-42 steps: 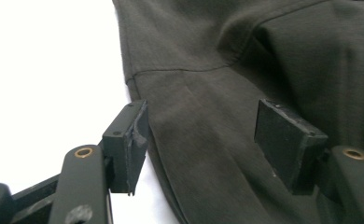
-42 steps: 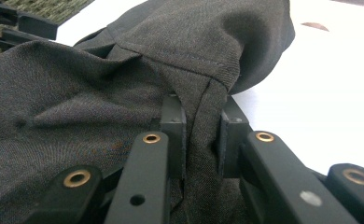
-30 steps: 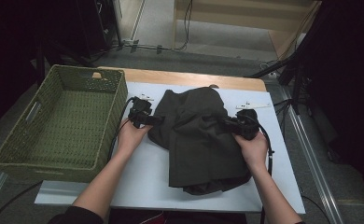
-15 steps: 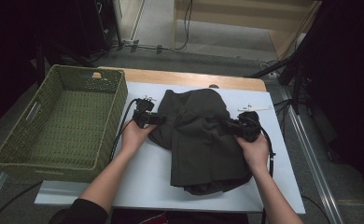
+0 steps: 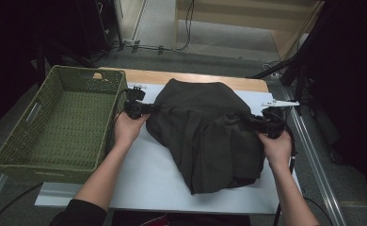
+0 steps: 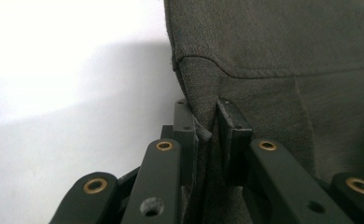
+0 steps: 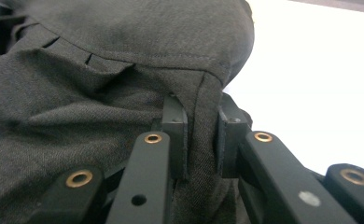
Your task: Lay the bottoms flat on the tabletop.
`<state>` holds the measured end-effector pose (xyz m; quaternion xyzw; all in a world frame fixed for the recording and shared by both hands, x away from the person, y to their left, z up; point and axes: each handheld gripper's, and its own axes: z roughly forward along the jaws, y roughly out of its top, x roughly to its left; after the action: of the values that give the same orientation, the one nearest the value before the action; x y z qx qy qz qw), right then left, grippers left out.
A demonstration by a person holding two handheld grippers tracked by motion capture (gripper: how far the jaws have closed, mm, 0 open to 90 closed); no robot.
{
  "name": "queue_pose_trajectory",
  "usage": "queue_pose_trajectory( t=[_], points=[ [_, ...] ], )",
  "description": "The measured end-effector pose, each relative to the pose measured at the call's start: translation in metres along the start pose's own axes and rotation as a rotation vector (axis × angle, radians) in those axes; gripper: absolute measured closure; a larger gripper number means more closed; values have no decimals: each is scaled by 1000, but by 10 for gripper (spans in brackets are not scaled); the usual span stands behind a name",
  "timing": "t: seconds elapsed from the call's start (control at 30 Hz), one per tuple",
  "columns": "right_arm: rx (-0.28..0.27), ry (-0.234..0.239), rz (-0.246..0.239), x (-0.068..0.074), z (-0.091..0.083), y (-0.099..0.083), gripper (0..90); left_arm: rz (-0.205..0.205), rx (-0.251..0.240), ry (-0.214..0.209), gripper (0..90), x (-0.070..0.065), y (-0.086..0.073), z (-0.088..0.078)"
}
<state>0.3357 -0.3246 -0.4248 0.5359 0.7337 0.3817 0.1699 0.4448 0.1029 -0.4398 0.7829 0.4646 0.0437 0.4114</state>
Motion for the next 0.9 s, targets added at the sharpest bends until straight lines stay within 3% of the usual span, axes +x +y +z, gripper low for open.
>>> queue_pose_trajectory(
  t=[0.13, 0.33, 0.43, 0.5, 0.57, 0.6, 0.9],
  points=[
    [16, -38, -11, -12, -10, 5, 771, 30, -37, -17, 808, -14, 18, -12],
    [-40, -45, 10, -18, -23, 26, 775, 39, -81, -13, 807, -25, 42, -31],
    [-82, -62, 13, -15, -25, 45, 739, 61, -123, 33, 750, -27, 50, -31],
    [-100, -147, -3, -15, -14, 54, 455, 69, -92, 62, 543, -28, 51, -25],
    [-43, -177, 8, -19, -5, 58, 398, 106, -90, 72, 466, -29, 46, -21],
    [-33, -175, 16, -20, -2, 56, 374, 100, -83, 58, 434, -29, 42, -19],
    [21, -97, 46, -29, 9, 23, 425, 88, 0, -29, 402, -29, 23, -7]
  ],
)
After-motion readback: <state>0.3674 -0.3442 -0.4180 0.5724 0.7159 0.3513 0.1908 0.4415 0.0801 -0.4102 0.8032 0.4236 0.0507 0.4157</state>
